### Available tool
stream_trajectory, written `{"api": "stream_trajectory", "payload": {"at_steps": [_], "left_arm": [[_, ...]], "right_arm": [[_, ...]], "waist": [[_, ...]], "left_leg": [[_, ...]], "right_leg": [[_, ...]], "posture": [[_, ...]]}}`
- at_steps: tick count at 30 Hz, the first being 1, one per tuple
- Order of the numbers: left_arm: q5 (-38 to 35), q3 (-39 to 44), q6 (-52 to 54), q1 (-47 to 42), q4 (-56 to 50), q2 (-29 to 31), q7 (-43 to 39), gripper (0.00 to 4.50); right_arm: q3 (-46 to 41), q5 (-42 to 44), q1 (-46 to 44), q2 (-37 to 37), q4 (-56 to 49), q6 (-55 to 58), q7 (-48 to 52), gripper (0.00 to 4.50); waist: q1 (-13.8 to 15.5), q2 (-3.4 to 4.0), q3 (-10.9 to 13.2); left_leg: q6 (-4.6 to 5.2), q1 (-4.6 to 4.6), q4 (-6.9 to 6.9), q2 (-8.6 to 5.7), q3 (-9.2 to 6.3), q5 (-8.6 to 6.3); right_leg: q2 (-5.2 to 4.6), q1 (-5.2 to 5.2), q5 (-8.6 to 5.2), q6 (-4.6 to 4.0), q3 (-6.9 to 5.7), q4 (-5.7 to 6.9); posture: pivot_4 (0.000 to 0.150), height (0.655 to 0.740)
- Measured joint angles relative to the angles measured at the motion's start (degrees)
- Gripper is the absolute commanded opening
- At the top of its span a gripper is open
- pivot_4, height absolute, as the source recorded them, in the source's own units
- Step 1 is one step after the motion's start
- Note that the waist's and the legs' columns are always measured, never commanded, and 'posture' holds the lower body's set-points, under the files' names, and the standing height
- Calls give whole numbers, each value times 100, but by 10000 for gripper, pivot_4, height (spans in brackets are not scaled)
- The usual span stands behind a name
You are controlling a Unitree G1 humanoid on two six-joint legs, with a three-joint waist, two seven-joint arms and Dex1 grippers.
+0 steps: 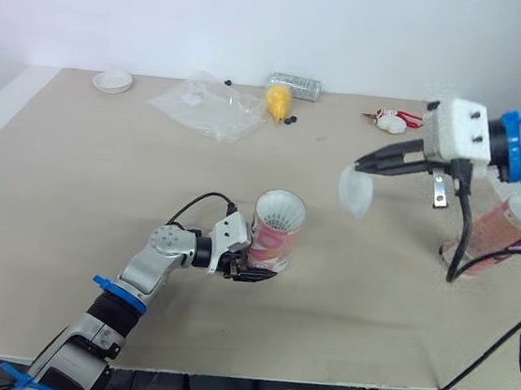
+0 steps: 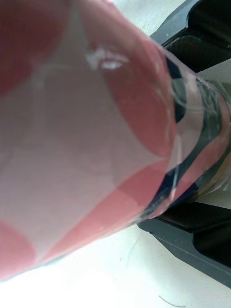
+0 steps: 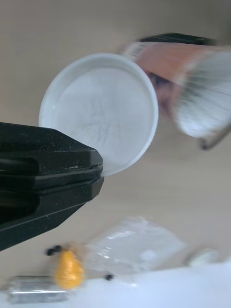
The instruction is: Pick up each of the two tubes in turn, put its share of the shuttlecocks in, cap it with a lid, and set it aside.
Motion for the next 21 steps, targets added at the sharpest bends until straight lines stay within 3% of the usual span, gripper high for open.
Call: {"api": "stream_trajectory", "payload": {"at_steps": [9,21], "left_arm": [[2,-17,-45,-25,67,-67,50,32722],[6,-11,-37,25,-5,-47,72,32722]], "right_arm": [[712,159,-425,989,-446,196,25,598],[1258,-97,-489,1008,148,-708,28,598]], "waist": [[11,-7,-2],[6,-7,-2]], "left_leg": [[0,-7,2,1,-8,0],[0,-9,0,1,-7,0]], "right_leg": [[2,0,2,0,-8,0],[2,-4,0,-2,-7,0]], "posture": [[1500,7400],[1500,7400]]}}
